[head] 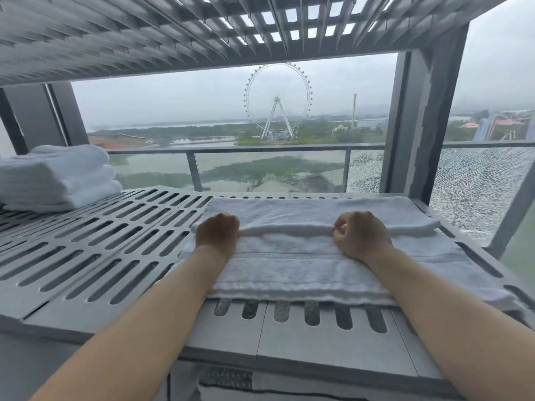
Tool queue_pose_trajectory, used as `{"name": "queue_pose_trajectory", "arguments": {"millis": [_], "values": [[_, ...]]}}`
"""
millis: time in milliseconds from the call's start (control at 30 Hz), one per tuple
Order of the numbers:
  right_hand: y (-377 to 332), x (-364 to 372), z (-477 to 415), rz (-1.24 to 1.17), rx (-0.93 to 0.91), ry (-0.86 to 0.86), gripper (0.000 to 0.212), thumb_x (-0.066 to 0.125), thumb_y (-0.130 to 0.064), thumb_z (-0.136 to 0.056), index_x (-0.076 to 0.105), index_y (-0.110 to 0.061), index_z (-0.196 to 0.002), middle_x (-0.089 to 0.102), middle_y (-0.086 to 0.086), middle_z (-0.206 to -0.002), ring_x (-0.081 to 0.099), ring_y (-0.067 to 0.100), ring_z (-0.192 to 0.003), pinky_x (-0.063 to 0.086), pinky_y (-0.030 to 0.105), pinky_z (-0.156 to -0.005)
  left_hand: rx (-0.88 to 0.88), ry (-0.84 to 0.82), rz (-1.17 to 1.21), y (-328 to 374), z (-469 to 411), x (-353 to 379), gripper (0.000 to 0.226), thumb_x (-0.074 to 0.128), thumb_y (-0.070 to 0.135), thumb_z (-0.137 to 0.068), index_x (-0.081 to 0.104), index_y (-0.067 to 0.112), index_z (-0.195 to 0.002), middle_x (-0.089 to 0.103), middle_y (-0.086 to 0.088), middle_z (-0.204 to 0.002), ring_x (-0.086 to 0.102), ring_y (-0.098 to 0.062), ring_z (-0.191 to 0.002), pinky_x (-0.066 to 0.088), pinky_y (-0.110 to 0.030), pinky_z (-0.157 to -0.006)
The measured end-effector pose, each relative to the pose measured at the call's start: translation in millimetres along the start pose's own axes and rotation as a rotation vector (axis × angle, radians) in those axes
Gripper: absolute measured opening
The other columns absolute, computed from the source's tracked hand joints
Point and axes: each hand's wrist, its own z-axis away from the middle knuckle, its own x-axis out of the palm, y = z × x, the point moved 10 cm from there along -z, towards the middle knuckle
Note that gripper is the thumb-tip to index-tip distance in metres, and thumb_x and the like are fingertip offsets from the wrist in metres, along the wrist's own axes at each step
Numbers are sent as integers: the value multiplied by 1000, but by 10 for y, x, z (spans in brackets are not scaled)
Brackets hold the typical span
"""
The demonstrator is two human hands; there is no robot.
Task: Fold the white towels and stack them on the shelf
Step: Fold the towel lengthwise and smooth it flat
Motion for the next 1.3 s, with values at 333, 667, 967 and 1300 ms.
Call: {"name": "queue_pose_trajectory", "arguments": {"millis": [333,667,967,1300], "values": [[-408,-129,437,-149,-325,-213,21,69,-26,-81,70,-19,-101,71,0,-105,62,1,-82,44,7,-76,369,-158,488,507,558,-266,21,55,23,-91,68,21,-107,66,3,-115,60,-11,-102,48,-30,-94],[-596,-308,1138,-154,-541,-436,44,72,-43,-74,65,-24,-113,60,-11,-122,52,1,-113,31,11,-97,523,-177,475,551,1118,-594,45,62,55,-76,67,26,-109,65,10,-117,59,-4,-105,46,-28,-96],[-578,-301,1130,-67,-493,-474,49,69,-23,-73,59,-22,-121,57,-6,-129,49,9,-120,35,27,-105,523,-222,325,617,1153,-612,36,56,23,-80,65,27,-115,64,12,-119,58,-7,-108,47,-29,-93],[-475,-286,687,166,-389,-432,30,51,-5,-65,58,-17,-92,60,3,-94,58,22,-88,51,30,-67,425,17,299,535,602,-729,24,46,7,-74,64,18,-85,67,-2,-83,62,-28,-78,49,-33,-63]]}}
